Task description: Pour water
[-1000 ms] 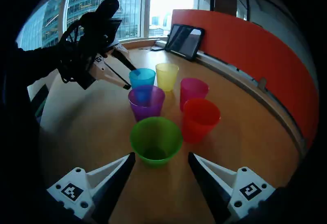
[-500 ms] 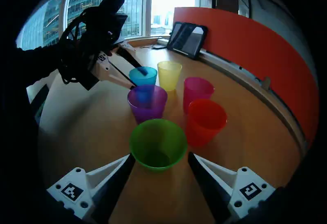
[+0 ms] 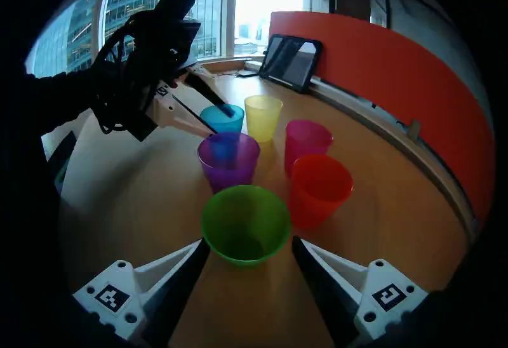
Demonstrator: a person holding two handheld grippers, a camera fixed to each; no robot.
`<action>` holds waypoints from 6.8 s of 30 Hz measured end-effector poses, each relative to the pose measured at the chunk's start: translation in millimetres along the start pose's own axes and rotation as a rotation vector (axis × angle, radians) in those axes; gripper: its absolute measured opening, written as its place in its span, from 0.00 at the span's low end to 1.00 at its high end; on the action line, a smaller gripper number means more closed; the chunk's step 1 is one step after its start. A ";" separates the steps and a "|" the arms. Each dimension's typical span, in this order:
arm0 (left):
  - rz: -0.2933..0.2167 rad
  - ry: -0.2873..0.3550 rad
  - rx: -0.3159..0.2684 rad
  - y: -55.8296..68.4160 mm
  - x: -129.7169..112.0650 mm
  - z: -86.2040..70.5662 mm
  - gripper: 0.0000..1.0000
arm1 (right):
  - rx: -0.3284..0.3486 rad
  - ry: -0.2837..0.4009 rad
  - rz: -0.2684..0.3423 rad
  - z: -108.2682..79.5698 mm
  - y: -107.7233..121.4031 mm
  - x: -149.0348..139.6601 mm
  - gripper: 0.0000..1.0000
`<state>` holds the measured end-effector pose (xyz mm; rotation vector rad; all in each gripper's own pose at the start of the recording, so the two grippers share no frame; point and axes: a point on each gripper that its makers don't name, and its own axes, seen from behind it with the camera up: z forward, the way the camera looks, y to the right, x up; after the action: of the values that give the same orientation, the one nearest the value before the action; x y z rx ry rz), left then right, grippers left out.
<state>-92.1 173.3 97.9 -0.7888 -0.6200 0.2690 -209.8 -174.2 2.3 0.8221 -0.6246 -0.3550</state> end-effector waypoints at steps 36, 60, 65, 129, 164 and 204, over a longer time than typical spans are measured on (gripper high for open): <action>-0.026 0.041 0.033 -7.2 6.3 -28.7 0.87 | 0.009 0.026 0.003 11.7 -10.0 14.5 0.91; -0.018 0.235 0.092 4.6 52.3 -107.2 0.87 | -0.058 0.218 0.000 -59.8 -24.5 75.9 0.91; -0.018 0.290 0.101 9.1 65.0 -126.1 0.87 | -0.071 0.281 0.000 -78.6 -28.7 96.8 0.91; 0.284 0.650 0.271 44.4 185.5 -226.3 0.87 | -0.040 0.590 -0.026 -115.4 -58.5 201.7 0.91; 0.671 0.675 0.427 71.2 235.9 -248.8 0.87 | 0.045 0.599 -0.040 -83.8 -84.4 210.7 0.91; 0.989 0.669 0.528 91.4 266.6 -254.7 0.87 | 0.090 0.598 -0.051 -74.1 -88.8 214.4 0.91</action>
<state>274.6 207.5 4.8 -0.5601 0.5114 0.9753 -3.1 -300.4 -23.8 0.9752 -0.0613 -0.1134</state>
